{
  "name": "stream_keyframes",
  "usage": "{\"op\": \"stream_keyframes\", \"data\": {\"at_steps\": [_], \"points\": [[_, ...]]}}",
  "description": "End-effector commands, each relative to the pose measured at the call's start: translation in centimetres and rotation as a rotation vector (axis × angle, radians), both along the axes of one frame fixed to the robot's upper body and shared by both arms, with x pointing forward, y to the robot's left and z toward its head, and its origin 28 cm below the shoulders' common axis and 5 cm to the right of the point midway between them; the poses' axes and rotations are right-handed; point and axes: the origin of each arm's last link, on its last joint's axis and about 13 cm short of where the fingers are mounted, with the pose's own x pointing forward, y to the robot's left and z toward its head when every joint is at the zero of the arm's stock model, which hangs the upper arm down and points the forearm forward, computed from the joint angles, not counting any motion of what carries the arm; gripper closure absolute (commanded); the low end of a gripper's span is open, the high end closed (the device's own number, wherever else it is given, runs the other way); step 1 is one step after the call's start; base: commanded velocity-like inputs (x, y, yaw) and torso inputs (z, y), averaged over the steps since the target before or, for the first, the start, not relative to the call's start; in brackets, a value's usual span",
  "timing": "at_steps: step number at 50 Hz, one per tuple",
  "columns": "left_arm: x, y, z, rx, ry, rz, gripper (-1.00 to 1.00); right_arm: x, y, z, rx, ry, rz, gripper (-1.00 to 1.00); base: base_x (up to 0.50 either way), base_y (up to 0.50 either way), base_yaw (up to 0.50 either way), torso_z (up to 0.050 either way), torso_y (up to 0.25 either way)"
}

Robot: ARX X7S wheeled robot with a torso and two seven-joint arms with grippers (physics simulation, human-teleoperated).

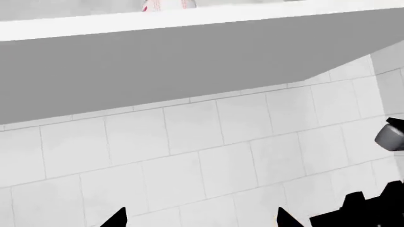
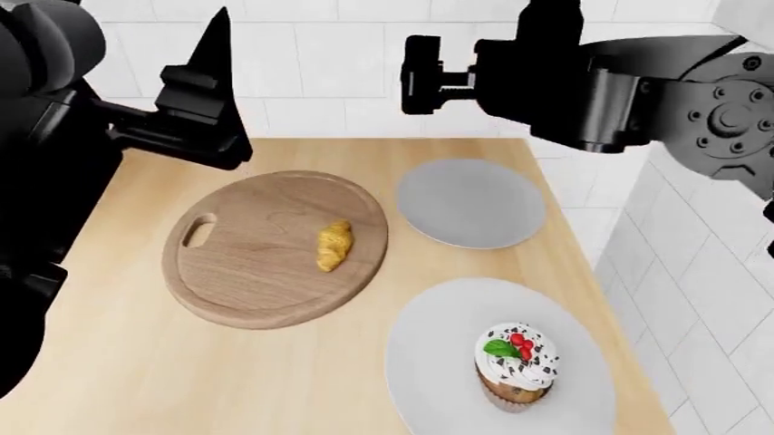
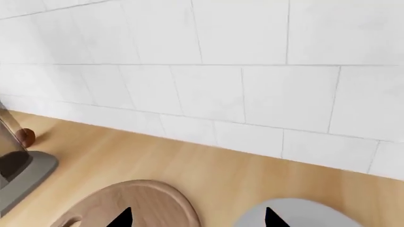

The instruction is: From the different types of pastries on the counter, select a croissant and place it on the cutting board. Then retrieve a jar of jam from the cabinet and place it alongside the croissant on the cutting board.

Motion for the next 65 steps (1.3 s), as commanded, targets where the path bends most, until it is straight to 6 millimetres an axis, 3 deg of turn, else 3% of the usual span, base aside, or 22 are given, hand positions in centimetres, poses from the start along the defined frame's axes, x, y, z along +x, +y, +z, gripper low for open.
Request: {"op": "stream_keyframes", "data": {"at_steps": [1, 10, 19, 31, 44, 56, 65], "points": [[-2.7, -0.4, 1.4, 0.038, -0.101, 0.030, -1.00, -2.1, -1.0, -0.2, 0.072, -0.091, -0.053, -1.00, 0.00, 0.00, 0.00, 0.000, 0.000], [-3.8, -1.0, 4.1, 0.087, -0.200, 0.025, -1.00, -2.8, -0.9, -1.3, 0.084, -0.093, -0.037, -1.00, 0.00, 0.00, 0.00, 0.000, 0.000], [-3.5, -1.4, 6.5, 0.137, -0.251, 0.038, -1.00, -2.9, -0.4, -2.4, 0.054, -0.103, -0.034, -1.00, 0.00, 0.00, 0.00, 0.000, 0.000], [-1.1, -1.8, 10.7, 0.128, -0.270, 0.040, -1.00, -2.9, 0.0, -3.9, 0.070, -0.072, 0.035, -1.00, 0.00, 0.00, 0.00, 0.000, 0.000], [-0.5, -2.0, 11.8, 0.143, -0.260, 0.013, -1.00, -2.9, 0.1, -3.9, 0.066, -0.074, 0.037, -1.00, 0.00, 0.00, 0.00, 0.000, 0.000], [2.7, -2.2, 17.6, 0.144, -0.235, -0.025, -1.00, -2.7, 0.2, -4.1, 0.066, -0.069, 0.037, -1.00, 0.00, 0.00, 0.00, 0.000, 0.000], [4.7, -2.3, 20.2, 0.141, -0.230, -0.009, -1.00, -2.6, 0.3, -4.3, 0.062, -0.061, 0.040, -1.00, 0.00, 0.00, 0.00, 0.000, 0.000]]}}
